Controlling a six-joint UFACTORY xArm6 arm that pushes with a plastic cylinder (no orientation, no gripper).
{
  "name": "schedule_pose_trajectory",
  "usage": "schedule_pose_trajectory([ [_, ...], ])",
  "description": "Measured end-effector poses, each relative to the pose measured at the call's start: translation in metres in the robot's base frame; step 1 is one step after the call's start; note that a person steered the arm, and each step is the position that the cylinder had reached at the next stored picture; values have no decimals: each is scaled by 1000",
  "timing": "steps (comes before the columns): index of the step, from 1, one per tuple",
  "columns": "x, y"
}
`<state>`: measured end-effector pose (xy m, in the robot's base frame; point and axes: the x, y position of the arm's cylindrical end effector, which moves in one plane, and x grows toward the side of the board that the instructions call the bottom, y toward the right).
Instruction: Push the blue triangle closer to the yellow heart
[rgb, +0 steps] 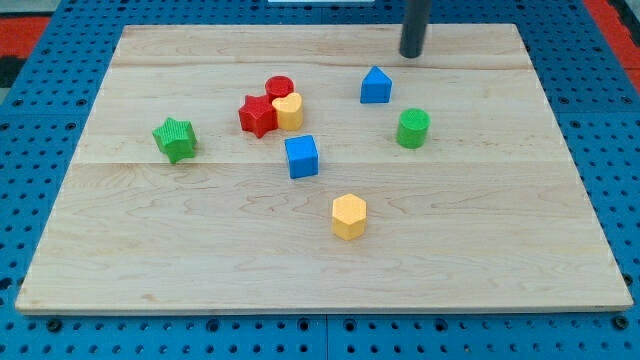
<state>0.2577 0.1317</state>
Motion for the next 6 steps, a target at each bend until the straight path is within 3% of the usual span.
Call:
schedule_pose_trajectory([
  [3,40,-6],
  [6,53,-63],
])
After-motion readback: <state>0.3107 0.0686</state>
